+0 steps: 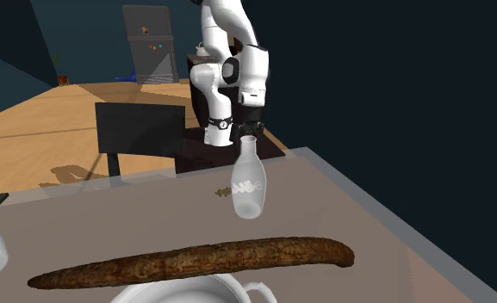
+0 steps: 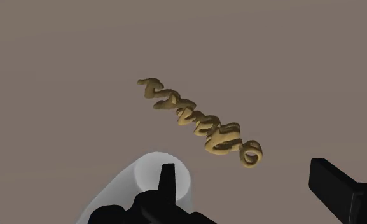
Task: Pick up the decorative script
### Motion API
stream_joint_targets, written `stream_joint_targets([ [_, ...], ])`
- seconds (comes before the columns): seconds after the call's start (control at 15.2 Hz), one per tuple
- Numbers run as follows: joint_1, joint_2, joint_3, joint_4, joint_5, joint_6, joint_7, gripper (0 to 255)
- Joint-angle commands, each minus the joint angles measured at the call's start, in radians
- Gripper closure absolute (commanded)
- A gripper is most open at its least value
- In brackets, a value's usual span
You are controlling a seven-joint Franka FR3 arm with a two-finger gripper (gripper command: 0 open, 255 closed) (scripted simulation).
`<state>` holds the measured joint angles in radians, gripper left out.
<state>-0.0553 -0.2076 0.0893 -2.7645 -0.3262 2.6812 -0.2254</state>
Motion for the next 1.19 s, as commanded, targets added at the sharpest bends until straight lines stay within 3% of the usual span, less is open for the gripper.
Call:
stream_joint_targets([
  [0.0,-0.042,0.106,0.016,0.022,-0.112,0.087,0.050,0],
  [0.2,-0.084,0.258,0.010,0.077,-0.361,0.173,0.200,0],
  [0.33,-0.073,0.339,-0.024,0.119,-0.507,0.205,0.296,0],
  [0.79,-0.016,0.466,-0.111,0.175,-0.723,0.265,0.495,0],
  [0.92,-0.009,0.476,-0.119,0.180,-0.740,0.270,0.511,0],
  [0.99,-0.008,0.477,-0.119,0.180,-0.742,0.270,0.513,255],
  [1.12,-0.008,0.477,-0.120,0.180,-0.742,0.270,0.514,255],
])
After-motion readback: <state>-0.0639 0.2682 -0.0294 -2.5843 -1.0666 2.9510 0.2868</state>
